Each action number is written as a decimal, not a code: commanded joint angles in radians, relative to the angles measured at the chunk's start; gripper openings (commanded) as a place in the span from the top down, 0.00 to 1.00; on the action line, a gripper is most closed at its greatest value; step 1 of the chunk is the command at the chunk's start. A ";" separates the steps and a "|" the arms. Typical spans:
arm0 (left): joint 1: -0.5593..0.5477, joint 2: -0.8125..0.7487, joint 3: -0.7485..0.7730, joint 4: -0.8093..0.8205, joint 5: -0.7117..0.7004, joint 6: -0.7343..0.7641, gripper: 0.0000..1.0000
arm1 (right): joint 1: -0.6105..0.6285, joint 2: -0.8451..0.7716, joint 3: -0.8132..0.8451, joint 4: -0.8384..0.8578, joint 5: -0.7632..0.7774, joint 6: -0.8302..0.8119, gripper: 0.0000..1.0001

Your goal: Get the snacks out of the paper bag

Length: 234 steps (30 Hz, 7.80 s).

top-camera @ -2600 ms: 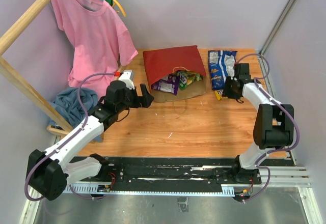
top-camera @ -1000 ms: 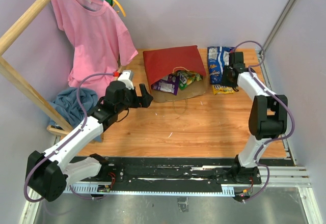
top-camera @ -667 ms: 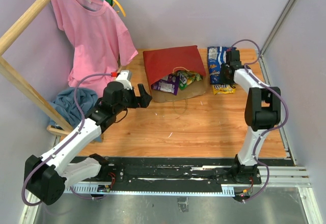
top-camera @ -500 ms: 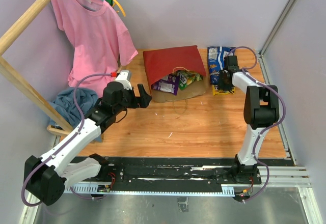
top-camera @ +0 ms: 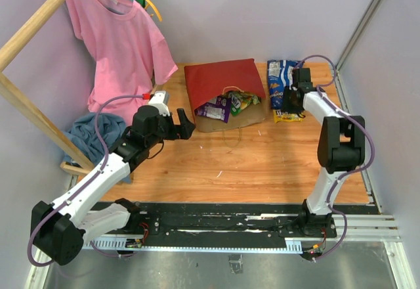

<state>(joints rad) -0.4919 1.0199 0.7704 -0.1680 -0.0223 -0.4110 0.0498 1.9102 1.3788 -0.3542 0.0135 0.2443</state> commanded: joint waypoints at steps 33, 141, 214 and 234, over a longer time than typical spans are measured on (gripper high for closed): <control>0.007 0.033 -0.018 0.080 0.086 -0.018 0.00 | 0.473 -0.491 -0.869 1.057 -0.094 0.695 0.15; 0.007 0.028 -0.048 0.091 0.034 0.026 0.00 | -0.148 -1.066 -0.446 -0.337 0.183 0.155 0.99; 0.007 -0.053 -0.071 0.022 0.001 0.037 0.00 | -0.183 -0.319 -0.321 -0.094 0.198 0.431 0.88; 0.007 -0.019 -0.021 0.009 0.036 0.026 0.00 | -0.303 -0.212 -0.391 -0.043 0.154 0.586 0.99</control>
<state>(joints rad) -0.4919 1.0111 0.7181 -0.1612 0.0021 -0.3828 -0.2302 1.6409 0.9890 -0.3710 0.2340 0.7906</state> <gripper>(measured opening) 0.994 0.015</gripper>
